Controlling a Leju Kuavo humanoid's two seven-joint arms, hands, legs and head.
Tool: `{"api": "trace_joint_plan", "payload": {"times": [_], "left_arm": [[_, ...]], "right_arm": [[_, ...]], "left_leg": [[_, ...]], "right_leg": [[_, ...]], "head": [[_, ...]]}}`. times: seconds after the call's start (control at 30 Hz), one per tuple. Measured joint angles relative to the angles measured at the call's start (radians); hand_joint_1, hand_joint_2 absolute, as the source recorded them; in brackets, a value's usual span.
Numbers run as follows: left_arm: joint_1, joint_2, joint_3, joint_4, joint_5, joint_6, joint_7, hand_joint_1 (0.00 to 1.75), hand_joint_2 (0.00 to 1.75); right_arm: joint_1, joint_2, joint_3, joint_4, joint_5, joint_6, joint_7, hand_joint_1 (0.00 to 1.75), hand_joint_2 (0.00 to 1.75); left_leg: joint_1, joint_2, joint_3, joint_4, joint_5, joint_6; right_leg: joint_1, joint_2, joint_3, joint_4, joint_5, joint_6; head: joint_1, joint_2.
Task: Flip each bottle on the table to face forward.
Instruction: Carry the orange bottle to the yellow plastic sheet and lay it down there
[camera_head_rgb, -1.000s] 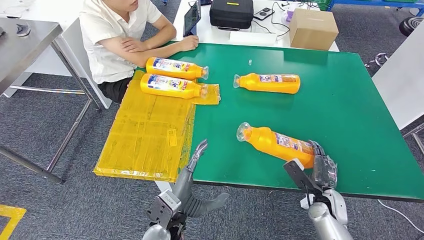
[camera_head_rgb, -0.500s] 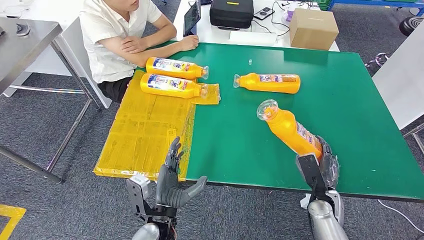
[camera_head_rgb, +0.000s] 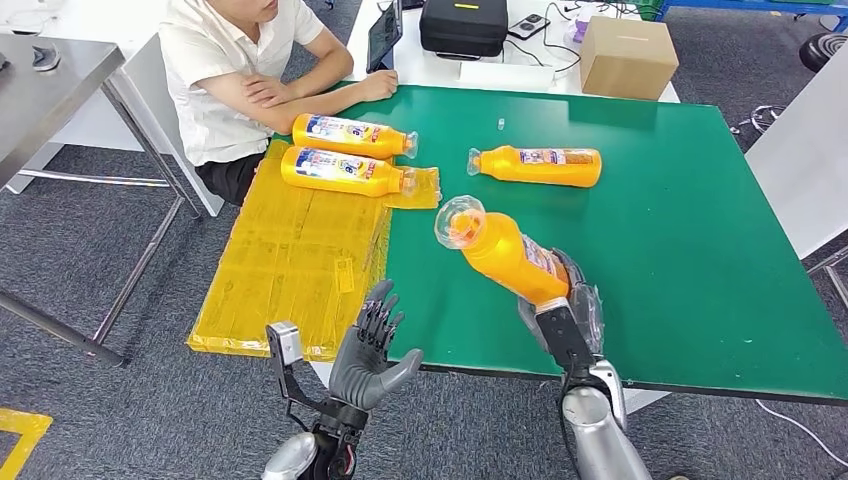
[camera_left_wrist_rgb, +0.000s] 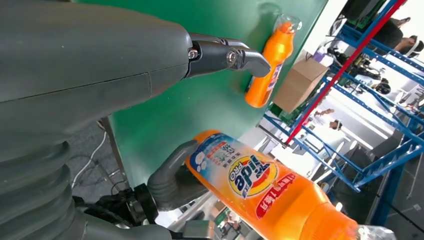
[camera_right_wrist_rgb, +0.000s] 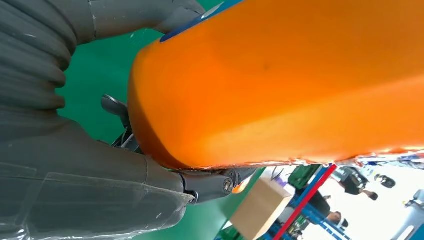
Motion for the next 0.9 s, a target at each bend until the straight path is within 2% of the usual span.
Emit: {"api": "trace_joint_plan", "payload": {"times": [0.2, 0.4, 0.9], "left_arm": [[-0.020, -0.006, -0.001, 0.003, 0.009, -0.049, -0.012, 0.00, 1.75], [-0.049, -0.017, -0.003, -0.017, -0.057, -0.014, -0.060, 0.00, 1.75], [-0.099, -0.031, -0.019, -0.027, -0.081, 0.040, -0.059, 0.00, 1.75]], "right_arm": [[0.000, 0.008, 0.051, -0.002, 0.027, 0.000, -0.004, 1.74, 1.75], [0.000, 0.023, 0.111, 0.008, 0.051, -0.009, 0.015, 1.71, 1.75], [-0.020, 0.068, 0.227, 0.045, 0.083, -0.019, 0.029, 1.64, 1.75]], "left_leg": [[0.000, 0.000, 0.000, 0.000, 0.000, 0.000], [0.001, 0.000, 0.000, 0.000, 0.000, 0.000], [0.000, 0.000, 0.000, 0.000, 0.000, 0.000]], "right_leg": [[0.000, 0.000, 0.000, 0.000, 0.000, 0.000], [0.001, 0.000, 0.000, 0.000, 0.000, 0.000], [0.000, 0.000, -0.001, 0.000, 0.000, 0.000]], "head": [[0.000, 0.000], [0.000, 0.000], [0.000, 0.000]]}}
